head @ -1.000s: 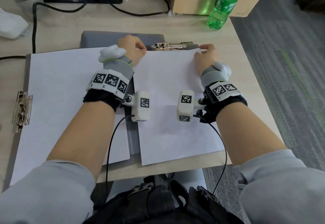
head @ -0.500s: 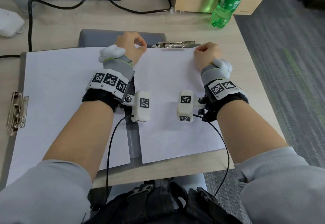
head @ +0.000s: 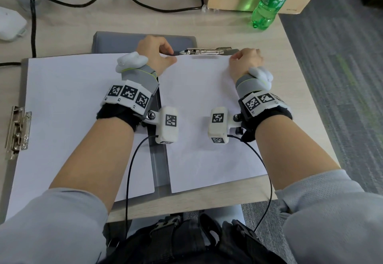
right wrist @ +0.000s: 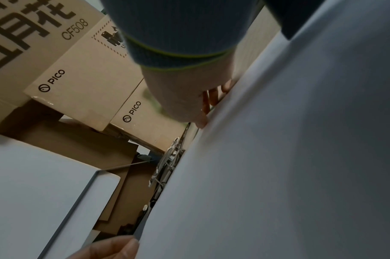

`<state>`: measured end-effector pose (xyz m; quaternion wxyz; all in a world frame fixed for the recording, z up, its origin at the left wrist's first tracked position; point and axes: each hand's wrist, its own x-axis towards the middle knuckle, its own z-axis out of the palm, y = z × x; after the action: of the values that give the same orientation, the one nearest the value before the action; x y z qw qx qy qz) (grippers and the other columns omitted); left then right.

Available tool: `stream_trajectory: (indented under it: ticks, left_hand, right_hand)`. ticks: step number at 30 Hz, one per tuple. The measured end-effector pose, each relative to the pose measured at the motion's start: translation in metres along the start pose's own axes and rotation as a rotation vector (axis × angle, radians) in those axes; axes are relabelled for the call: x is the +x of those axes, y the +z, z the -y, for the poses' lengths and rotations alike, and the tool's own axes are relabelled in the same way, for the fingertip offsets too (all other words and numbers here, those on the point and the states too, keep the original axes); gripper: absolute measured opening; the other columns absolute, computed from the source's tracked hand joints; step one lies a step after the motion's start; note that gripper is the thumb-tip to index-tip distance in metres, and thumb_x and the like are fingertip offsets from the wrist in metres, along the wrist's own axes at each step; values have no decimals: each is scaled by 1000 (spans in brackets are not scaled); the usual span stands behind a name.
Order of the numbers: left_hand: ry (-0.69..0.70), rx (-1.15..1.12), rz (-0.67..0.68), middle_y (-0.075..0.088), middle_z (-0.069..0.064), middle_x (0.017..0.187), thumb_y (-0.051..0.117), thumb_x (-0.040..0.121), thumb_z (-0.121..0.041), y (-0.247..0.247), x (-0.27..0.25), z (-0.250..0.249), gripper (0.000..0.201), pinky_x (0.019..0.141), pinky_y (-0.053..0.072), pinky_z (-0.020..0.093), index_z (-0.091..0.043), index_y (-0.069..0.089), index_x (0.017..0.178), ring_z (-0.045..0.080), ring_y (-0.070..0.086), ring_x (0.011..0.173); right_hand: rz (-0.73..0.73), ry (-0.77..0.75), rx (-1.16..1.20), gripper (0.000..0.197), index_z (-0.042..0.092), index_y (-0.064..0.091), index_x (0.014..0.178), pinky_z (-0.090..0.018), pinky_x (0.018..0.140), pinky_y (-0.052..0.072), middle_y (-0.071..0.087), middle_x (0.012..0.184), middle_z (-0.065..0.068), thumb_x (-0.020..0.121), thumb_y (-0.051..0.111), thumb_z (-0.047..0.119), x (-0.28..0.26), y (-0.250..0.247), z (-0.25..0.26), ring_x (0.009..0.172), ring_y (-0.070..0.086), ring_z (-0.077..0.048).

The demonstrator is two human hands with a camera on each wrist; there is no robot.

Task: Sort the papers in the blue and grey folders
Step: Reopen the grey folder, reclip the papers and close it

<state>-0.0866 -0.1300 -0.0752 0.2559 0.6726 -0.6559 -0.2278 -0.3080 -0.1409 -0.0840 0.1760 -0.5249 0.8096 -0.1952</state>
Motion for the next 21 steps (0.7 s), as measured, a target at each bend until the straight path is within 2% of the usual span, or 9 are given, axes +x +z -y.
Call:
stream_trajectory:
  ticks: [3,4,6,8,10,12,15,18,21]
  left_hand:
    - [14,22,-29,52,6,98,72,64,-41,1,1,3,34,72,30,20,-20,71,91,26,54,103]
    - [14,23,-23,51,6,97,69,59,-48,0,1,3,40,74,30,21,-23,71,90,27,52,105]
    - [24,8,21,61,7,99,62,50,-57,-1,0,1,49,81,35,25,-27,71,88,27,55,104]
    - [29,-20,73,70,4,99,69,54,-51,-2,1,0,44,92,42,30,-25,72,89,22,60,99]
    - [34,-16,87,72,2,100,76,64,-38,-1,1,1,34,94,43,30,-22,73,93,18,59,94]
    - [50,-7,91,71,3,101,76,68,-36,0,1,1,31,96,43,36,-23,73,96,23,56,99]
    - [51,21,120,70,2,99,71,62,-47,2,4,4,39,93,42,36,-29,73,97,29,56,102]
    - [37,38,122,68,-2,89,73,66,-44,4,7,5,33,87,41,34,-32,73,96,31,56,103]
    - [37,22,102,64,-2,83,74,67,-42,6,6,7,28,83,41,34,-33,73,94,33,54,103]
  right_hand:
    - [13,17,-52,31,18,64,113,-37,93,38,46,130,-8,94,41,24,2,-2,1,124,40,-28]
    - [14,17,-62,31,17,63,114,-36,92,38,45,131,-8,94,41,24,2,-3,2,124,40,-28]
    - [21,5,-68,30,17,63,114,-36,92,38,45,131,-8,94,41,22,2,-5,3,123,40,-28]
    - [42,-29,-53,30,20,65,112,-36,95,38,44,131,-8,93,42,17,3,-6,6,124,39,-28]
    - [67,-55,-18,34,21,66,113,-33,97,37,45,131,-8,92,42,12,4,-7,9,124,39,-28]
    - [97,-61,40,36,22,67,114,-31,98,40,50,129,-8,90,42,10,4,-7,13,121,44,-29]
    - [127,-43,231,37,17,69,111,-29,93,47,63,116,-6,85,45,6,5,-2,19,111,56,-29]
    - [133,-86,480,35,11,69,104,-24,84,45,63,91,7,79,45,5,-4,-1,31,101,58,-22]
    - [208,-195,611,37,20,71,91,-23,91,45,69,104,4,71,40,16,-13,1,43,104,58,-13]
